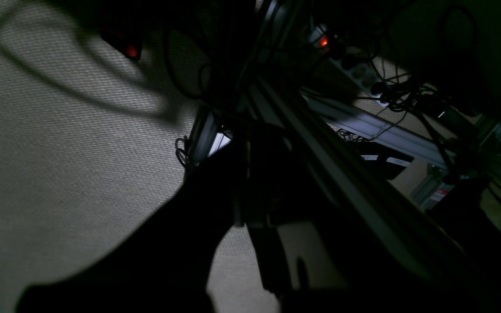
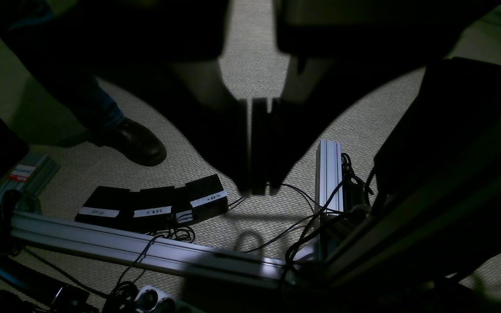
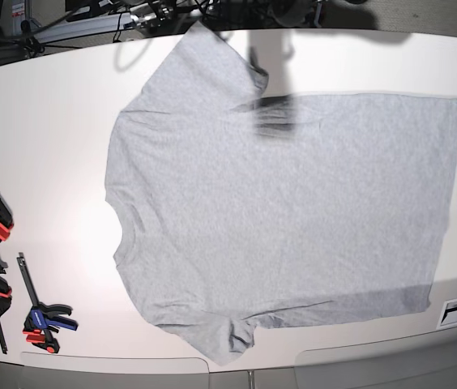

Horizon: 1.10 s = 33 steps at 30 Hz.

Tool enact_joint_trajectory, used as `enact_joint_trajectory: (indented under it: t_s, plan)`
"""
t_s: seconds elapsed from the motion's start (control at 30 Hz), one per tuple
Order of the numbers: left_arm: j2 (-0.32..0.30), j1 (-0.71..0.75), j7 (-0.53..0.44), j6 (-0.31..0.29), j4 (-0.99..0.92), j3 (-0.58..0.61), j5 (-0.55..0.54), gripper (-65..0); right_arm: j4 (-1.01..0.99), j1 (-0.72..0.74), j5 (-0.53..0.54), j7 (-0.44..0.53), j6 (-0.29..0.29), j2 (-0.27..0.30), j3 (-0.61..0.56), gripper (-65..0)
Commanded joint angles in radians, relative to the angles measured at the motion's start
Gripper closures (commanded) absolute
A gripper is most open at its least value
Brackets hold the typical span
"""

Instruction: Fold the T-shirt properly

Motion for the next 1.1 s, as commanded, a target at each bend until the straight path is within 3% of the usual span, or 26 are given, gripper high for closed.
enact_joint_trajectory:
  t_s: [0.0, 0.33, 0.97, 1.07]
  plan:
    - [0.0, 0.007, -0.004, -0.001, 0.012, 0.001, -0.002, 0.0, 0.008, 0.008, 0.002, 0.006, 0.009, -0.002, -0.001, 0.0]
    - [0.0, 0.092, -0.003, 0.0, 0.145, 0.001, -0.002, 0.0, 0.008, 0.008, 0.002, 0.006, 0.008, -0.002, -0.001, 0.0]
    - [0.0, 0.099, 0.022, 0.0, 0.148, 0.001, -0.002, 0.0, 0.01, 0.007, 0.002, 0.009, 0.007, -0.002, -0.001, 0.0]
    - [0.0, 0.103, 0.037, 0.0, 0.148, 0.001, -0.002, 0.0, 0.01, -0.005, 0.003, -0.027, 0.005, 0.0, -0.001, 0.0]
